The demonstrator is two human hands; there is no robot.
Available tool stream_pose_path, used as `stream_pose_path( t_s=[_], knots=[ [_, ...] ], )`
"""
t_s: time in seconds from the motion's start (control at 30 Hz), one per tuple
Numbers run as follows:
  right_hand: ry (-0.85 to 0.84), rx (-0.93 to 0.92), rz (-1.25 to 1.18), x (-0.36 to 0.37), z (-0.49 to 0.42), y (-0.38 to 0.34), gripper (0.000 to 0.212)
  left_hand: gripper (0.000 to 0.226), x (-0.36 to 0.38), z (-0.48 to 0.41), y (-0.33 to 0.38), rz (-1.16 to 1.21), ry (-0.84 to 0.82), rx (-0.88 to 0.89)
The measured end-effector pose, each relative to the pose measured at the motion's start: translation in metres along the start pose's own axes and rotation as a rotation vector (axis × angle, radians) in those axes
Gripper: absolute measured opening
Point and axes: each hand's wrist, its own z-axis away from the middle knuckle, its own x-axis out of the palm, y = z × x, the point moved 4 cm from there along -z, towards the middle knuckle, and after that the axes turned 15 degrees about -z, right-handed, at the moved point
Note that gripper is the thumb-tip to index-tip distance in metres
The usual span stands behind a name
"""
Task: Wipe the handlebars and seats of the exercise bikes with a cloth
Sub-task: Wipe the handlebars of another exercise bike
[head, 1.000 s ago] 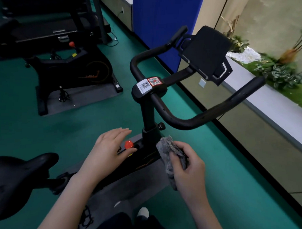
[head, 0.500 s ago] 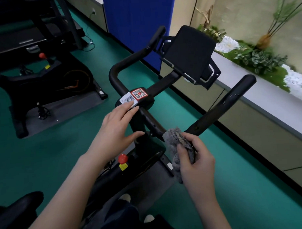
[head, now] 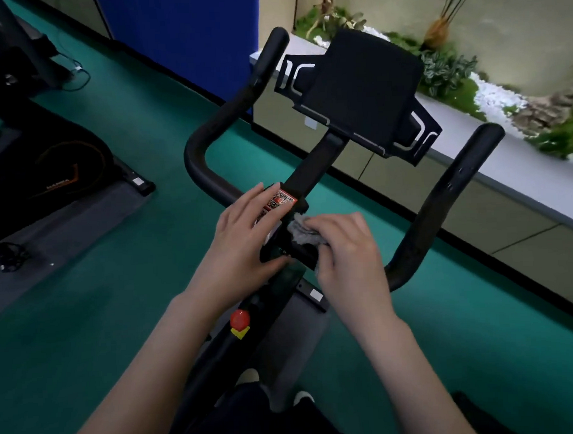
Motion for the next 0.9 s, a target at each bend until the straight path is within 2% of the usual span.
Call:
stream_pose_path(
  t_s=[0.1, 0.4, 0.53, 0.67, 0.8, 0.9],
  knots=[
    [-0.103, 0.099, 0.084, 0.014, -0.01, 0.001, 0.04, 0.079, 0.004, -0.005, -0.004, 0.075, 0.017, 0.018],
    [-0.157, 0.364, 0.088, -0.023, 0.004, 0.021, 0.038, 0.07, 0.005, -0.007, -0.008, 0.176, 0.056, 0.029],
    [-0.07, 0.356, 0.043, -0.012, -0.027, 0.016, 0.033, 0.072, 0.005, -0.007, -0.008, 0.174, 0.058, 0.035],
    [-0.157, 0.379, 0.027, 0.016, -0.04, 0.016, 0.035, 0.074, 0.005, -0.006, -0.009, 0.167, 0.044, 0.056],
    [-0.196, 0.429, 0.102, 0.002, -0.024, 0.027, 0.032, 0.074, 0.005, -0.005, -0.009, 0.137, 0.047, 0.097],
    [-0.082, 0.378, 0.168, -0.01, -0.007, 0.022, 0.035, 0.075, 0.002, -0.006, -0.009, 0.121, 0.071, 0.148]
  ],
)
